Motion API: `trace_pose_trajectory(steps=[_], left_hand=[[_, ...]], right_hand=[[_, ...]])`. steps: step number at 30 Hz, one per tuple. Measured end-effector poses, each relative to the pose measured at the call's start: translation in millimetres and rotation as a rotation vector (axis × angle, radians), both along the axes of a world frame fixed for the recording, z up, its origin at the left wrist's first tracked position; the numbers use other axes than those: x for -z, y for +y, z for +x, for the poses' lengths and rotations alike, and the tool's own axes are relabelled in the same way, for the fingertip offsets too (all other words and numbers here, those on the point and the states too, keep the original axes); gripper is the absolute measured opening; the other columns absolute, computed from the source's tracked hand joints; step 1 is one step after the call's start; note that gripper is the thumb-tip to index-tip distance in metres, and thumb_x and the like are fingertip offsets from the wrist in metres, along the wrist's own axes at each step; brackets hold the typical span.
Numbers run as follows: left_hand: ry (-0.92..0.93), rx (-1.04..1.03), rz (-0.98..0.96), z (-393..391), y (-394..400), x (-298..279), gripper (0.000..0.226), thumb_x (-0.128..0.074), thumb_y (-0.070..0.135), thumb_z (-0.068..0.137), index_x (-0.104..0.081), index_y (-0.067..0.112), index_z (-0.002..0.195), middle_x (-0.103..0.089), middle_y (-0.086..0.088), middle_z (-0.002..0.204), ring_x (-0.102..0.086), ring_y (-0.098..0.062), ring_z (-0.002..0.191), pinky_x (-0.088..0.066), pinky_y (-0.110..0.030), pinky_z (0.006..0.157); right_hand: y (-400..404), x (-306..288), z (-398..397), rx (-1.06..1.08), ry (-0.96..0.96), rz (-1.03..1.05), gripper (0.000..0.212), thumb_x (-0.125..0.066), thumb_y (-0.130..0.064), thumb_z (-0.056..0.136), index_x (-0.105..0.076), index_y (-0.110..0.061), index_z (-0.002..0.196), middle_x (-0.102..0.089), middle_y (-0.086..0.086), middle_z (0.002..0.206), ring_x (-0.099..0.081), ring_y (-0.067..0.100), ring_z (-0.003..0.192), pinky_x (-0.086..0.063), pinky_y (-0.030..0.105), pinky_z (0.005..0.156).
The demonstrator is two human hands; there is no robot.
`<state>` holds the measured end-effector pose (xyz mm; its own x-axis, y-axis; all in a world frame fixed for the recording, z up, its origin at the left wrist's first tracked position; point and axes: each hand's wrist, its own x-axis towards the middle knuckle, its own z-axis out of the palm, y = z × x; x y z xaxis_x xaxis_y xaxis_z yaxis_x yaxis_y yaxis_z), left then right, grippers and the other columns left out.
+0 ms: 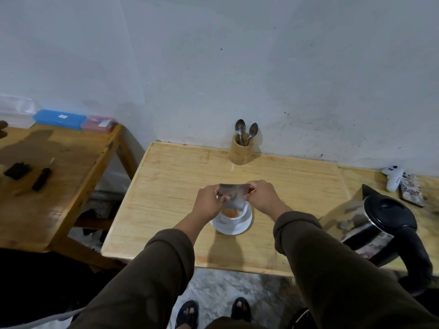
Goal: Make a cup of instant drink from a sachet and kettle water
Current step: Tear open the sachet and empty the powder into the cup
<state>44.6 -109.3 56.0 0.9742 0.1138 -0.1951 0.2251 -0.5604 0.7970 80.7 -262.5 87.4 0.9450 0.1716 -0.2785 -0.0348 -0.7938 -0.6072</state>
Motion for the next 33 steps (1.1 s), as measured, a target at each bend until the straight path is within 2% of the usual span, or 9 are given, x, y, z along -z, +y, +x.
trace_pose_trajectory(steps=[6, 12, 14, 19, 21, 23, 26, 30, 33], left_hand=[[-0.018, -0.014, 0.007, 3.1, -5.5, -0.4, 0.017, -0.064, 0.011, 0.082, -0.073, 0.012, 0.097, -0.075, -0.009, 0.094, -0.064, -0.023, 0.094, -0.045, -0.026, 0.078], [-0.022, 0.011, -0.014, 2.9, -9.2, -0.8, 0.010, -0.066, 0.009, 0.076, -0.067, 0.019, 0.077, -0.068, 0.004, 0.077, -0.064, -0.017, 0.080, -0.045, -0.019, 0.064], [-0.035, 0.009, -0.010, 2.6, -9.9, -2.0, 0.012, -0.069, 0.012, 0.076, -0.063, 0.022, 0.074, -0.065, 0.006, 0.074, -0.062, -0.014, 0.077, -0.042, -0.014, 0.059], [-0.058, 0.000, -0.004, 0.7, -10.2, -1.6, 0.013, -0.065, 0.011, 0.077, -0.060, 0.022, 0.072, -0.064, 0.006, 0.072, -0.064, -0.019, 0.079, -0.044, -0.021, 0.065], [-0.061, -0.007, -0.017, -0.2, -9.5, -1.0, 0.012, -0.063, 0.008, 0.079, -0.062, 0.020, 0.074, -0.066, 0.002, 0.074, -0.062, -0.021, 0.080, -0.044, -0.023, 0.066], [-0.052, -0.021, -0.004, -0.9, -8.4, 0.7, 0.008, -0.062, 0.011, 0.083, -0.069, 0.013, 0.087, -0.072, -0.007, 0.085, -0.063, -0.023, 0.089, -0.047, -0.029, 0.077], [-0.024, -0.087, -0.029, -2.0, -6.9, 2.6, 0.022, -0.060, 0.014, 0.089, -0.072, 0.010, 0.107, -0.075, -0.009, 0.106, -0.064, -0.022, 0.105, -0.042, -0.023, 0.077], [-0.017, -0.149, -0.117, -2.1, -8.4, -0.6, 0.021, -0.059, 0.012, 0.090, -0.071, 0.010, 0.108, -0.074, -0.009, 0.107, -0.064, -0.021, 0.104, -0.038, -0.020, 0.076], [-0.003, -0.150, -0.176, -3.1, -8.1, -0.7, 0.019, -0.059, 0.012, 0.090, -0.070, 0.008, 0.105, -0.074, -0.011, 0.105, -0.065, -0.022, 0.099, -0.044, -0.025, 0.079]], right_hand=[[-0.2, -6.6, -0.8, -0.022, -0.048, -0.017, 0.019, -0.055, 0.000, 0.080, -0.070, -0.002, 0.092, -0.071, 0.015, 0.097, -0.059, 0.023, 0.085, -0.041, 0.025, 0.071], [-1.0, -7.7, -0.7, -0.040, -0.069, -0.054, 0.025, -0.054, 0.004, 0.078, -0.071, -0.002, 0.095, -0.071, 0.015, 0.101, -0.062, 0.029, 0.098, -0.048, 0.031, 0.080], [-0.5, -7.7, -1.1, -0.045, -0.088, -0.054, 0.024, -0.053, 0.004, 0.078, -0.071, -0.002, 0.092, -0.071, 0.016, 0.099, -0.062, 0.029, 0.096, -0.045, 0.028, 0.075], [0.5, -7.9, -2.4, -0.062, -0.146, -0.063, 0.023, -0.051, 0.004, 0.079, -0.071, -0.002, 0.090, -0.072, 0.015, 0.097, -0.062, 0.028, 0.093, -0.035, 0.022, 0.069], [0.7, -7.9, -2.8, -0.060, -0.165, -0.061, 0.024, -0.048, 0.003, 0.080, -0.070, 0.000, 0.089, -0.072, 0.015, 0.095, -0.062, 0.028, 0.090, -0.036, 0.023, 0.068], [0.2, -6.5, -2.4, -0.052, -0.174, -0.062, 0.025, -0.044, 0.003, 0.081, -0.068, 0.003, 0.085, -0.072, 0.016, 0.092, -0.061, 0.029, 0.085, -0.039, 0.029, 0.065], [-0.3, -5.4, -3.0, -0.037, -0.143, -0.047, 0.018, -0.050, 0.000, 0.081, -0.068, 0.001, 0.084, -0.070, 0.015, 0.091, -0.060, 0.029, 0.086, -0.041, 0.030, 0.068], [1.4, -3.6, -4.8, -0.053, -0.059, -0.042, 0.014, -0.070, -0.012, 0.077, -0.071, -0.010, 0.090, -0.057, 0.003, 0.090, -0.053, 0.021, 0.087, -0.035, 0.026, 0.072], [2.2, -2.0, -4.7, -0.021, -0.046, -0.051, 0.013, -0.071, -0.015, 0.078, -0.072, -0.006, 0.088, -0.058, 0.006, 0.092, -0.049, 0.017, 0.083, -0.035, 0.026, 0.072]])
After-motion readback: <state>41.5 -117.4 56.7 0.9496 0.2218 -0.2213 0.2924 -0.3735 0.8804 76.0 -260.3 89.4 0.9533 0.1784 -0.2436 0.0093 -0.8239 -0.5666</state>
